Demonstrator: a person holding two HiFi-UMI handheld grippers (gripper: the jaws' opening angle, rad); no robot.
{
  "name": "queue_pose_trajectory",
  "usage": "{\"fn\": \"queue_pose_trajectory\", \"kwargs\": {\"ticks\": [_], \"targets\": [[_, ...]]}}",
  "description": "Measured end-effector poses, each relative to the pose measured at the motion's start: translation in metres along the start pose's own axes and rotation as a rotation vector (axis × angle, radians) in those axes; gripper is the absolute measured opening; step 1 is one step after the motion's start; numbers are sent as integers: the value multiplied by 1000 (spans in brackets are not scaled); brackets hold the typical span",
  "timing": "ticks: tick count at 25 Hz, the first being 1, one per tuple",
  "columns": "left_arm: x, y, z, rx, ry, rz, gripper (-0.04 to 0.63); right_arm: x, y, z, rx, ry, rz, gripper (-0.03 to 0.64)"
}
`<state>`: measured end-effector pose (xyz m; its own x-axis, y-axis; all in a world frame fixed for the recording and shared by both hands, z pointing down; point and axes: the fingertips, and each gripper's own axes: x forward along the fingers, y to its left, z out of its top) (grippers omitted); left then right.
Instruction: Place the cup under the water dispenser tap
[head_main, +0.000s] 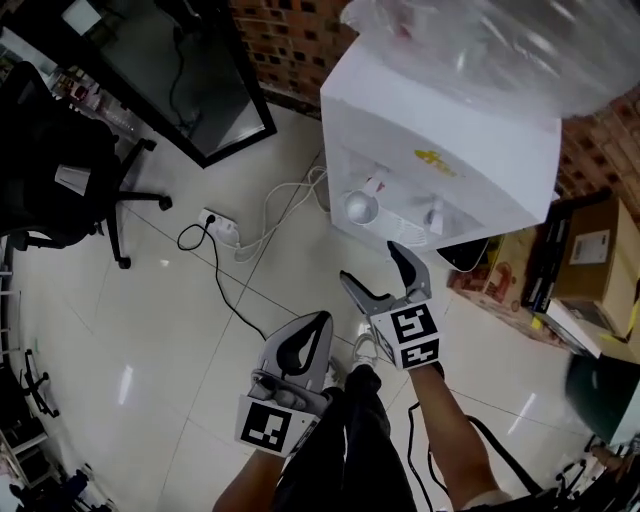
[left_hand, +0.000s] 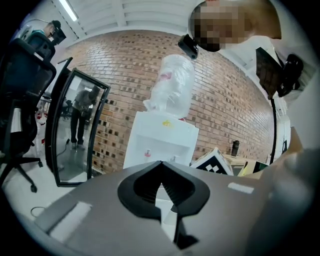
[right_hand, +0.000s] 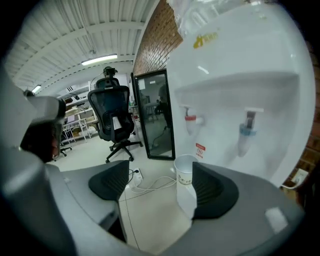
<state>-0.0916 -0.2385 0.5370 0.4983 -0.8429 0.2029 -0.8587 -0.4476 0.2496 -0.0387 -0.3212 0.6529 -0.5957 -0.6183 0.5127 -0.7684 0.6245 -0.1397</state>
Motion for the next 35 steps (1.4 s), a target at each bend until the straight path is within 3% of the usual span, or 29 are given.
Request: {"fn": "queue_pose_trajectory", "kwargs": {"ticks": [5, 15, 18, 23, 26, 35], "targets": [[-19, -13, 29, -1, -35, -4, -18, -55, 37, 40, -13, -48, 30, 331], [-62, -54, 101, 73, -110, -100, -18, -156, 109, 127, -78, -214, 63, 140], [-77, -60, 114, 79, -117, -107, -18, -179, 126, 148, -96, -247, 55, 113], [-109, -65, 142, -1, -142, -90, -18, -214, 154, 181, -121, -299, 69, 83], [-124, -76, 157, 15, -168, -104, -18, -237, 168, 190, -85, -330, 79, 50], [-156, -110, 170, 77, -194, -177, -18, -277, 204, 191, -136, -353, 18, 6]]}}
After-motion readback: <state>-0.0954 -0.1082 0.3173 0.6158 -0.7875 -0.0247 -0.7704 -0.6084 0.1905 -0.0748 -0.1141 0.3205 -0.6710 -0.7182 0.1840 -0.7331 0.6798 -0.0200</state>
